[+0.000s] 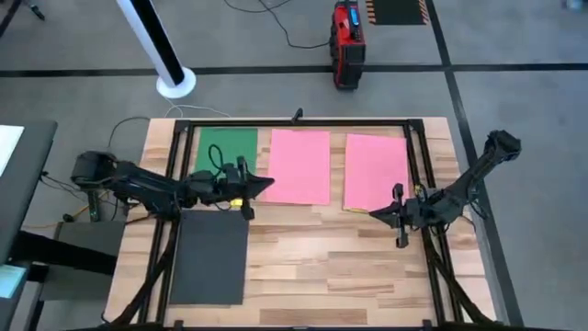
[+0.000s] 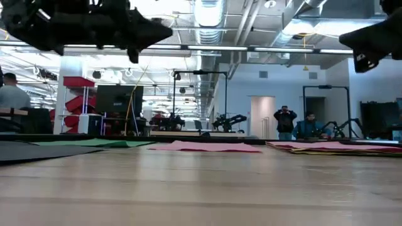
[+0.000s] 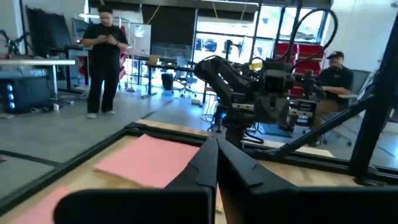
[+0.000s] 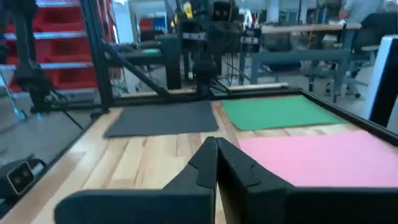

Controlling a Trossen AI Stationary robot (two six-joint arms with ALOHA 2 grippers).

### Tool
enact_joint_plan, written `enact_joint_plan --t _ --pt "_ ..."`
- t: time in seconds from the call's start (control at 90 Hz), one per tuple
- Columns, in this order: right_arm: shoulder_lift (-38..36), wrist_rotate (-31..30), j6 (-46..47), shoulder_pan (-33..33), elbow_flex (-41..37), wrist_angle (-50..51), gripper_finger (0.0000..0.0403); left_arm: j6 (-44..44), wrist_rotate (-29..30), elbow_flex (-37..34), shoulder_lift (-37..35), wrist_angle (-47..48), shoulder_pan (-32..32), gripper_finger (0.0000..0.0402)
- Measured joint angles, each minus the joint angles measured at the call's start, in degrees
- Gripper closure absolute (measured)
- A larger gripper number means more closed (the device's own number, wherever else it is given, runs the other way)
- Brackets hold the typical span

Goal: Organize paper
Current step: Stack the pink paper on top of the pink paper

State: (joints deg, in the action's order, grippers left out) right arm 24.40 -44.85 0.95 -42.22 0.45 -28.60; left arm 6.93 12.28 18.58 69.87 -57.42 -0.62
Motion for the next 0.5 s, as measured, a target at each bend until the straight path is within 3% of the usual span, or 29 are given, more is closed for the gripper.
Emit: enact_joint_plan --t 0.222,0.5 --pt "-7.55 2.99 -6.8 1.51 0.0 1.78 0.0403 3.4 -8.11 -1.3 1.81 1.48 5.63 0.0401" --pt "-20.34 10.58 -5.56 5.37 -0.02 9.67 0.0403 1.78 -16.18 -1.28 2.25 1.6 14.11 0.0401"
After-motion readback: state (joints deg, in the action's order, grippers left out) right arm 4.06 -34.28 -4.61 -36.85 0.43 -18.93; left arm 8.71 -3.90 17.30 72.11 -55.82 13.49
